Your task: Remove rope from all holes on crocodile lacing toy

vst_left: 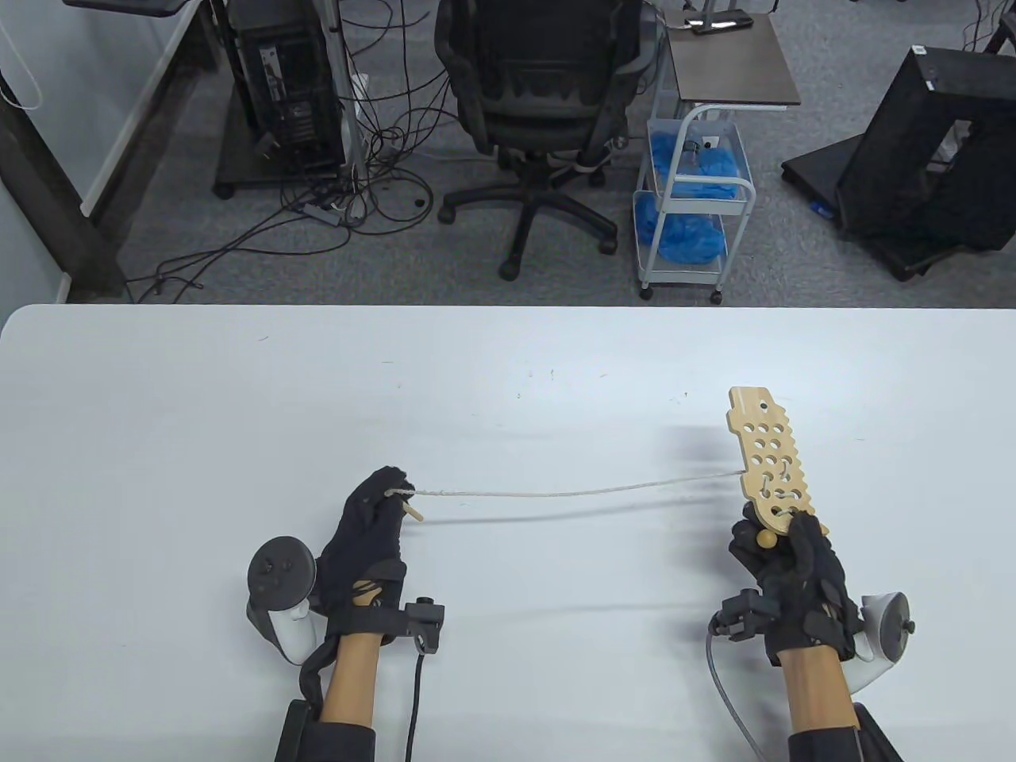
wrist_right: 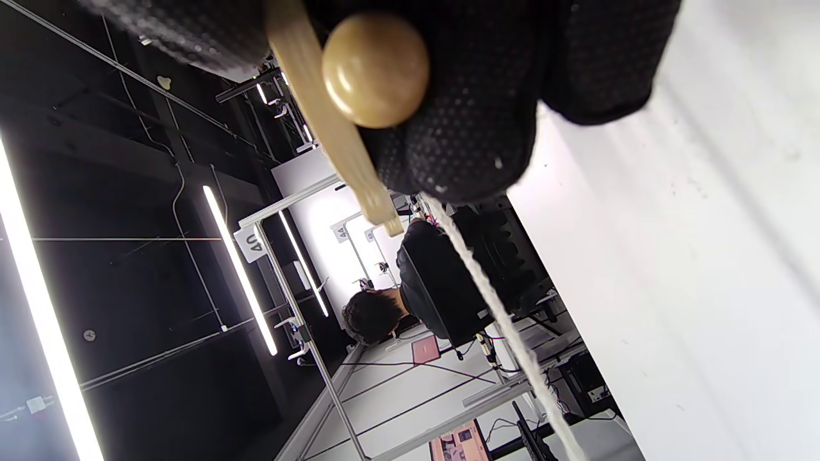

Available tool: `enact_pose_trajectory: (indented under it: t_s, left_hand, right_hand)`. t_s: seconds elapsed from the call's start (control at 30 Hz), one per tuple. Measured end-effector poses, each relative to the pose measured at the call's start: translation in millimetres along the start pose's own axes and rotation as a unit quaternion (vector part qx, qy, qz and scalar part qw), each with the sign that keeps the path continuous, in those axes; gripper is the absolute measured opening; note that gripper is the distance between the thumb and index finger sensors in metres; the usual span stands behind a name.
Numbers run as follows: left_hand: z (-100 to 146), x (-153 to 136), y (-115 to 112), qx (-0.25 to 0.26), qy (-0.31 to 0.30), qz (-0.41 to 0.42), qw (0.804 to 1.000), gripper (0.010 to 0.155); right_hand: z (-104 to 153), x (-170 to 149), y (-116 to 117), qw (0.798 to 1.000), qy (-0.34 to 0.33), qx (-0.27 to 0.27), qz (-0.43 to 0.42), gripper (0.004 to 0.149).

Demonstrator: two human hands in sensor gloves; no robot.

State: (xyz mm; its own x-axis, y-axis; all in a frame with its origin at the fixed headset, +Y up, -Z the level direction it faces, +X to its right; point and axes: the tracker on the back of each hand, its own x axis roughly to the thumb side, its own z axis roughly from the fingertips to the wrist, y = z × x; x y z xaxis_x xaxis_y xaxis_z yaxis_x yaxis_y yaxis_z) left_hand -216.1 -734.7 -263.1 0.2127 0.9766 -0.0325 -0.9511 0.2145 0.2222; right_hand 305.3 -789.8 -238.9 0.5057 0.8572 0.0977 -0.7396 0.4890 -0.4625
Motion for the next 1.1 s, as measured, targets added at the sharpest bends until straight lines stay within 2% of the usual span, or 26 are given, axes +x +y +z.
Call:
enact_pose_trajectory:
  t_s: [0.57, 0.87, 1.1]
  left_hand:
    - [1.9, 4.2, -3.6, 0.006, -0.008, -0.018, 1.0, 0.046]
    - [4.6, 11.4, -9.2, 0.002, -0.034, -0.043, 0.998, 0.047]
    - [9.4, 20.3, -25.0, -0.014, -0.061, -0.069, 0.996, 0.045]
  right_hand:
    - [3.0, -1.7, 8.0, 0.999, -0.01, 0.018, 0.041, 0.054]
    - [7.2, -2.4, 21.5, 0.995, -0.021, 0.053, 0.081, 0.054]
    - [13.4, -5.4, 39.1, 0.986, -0.031, 0.107, 0.126, 0.054]
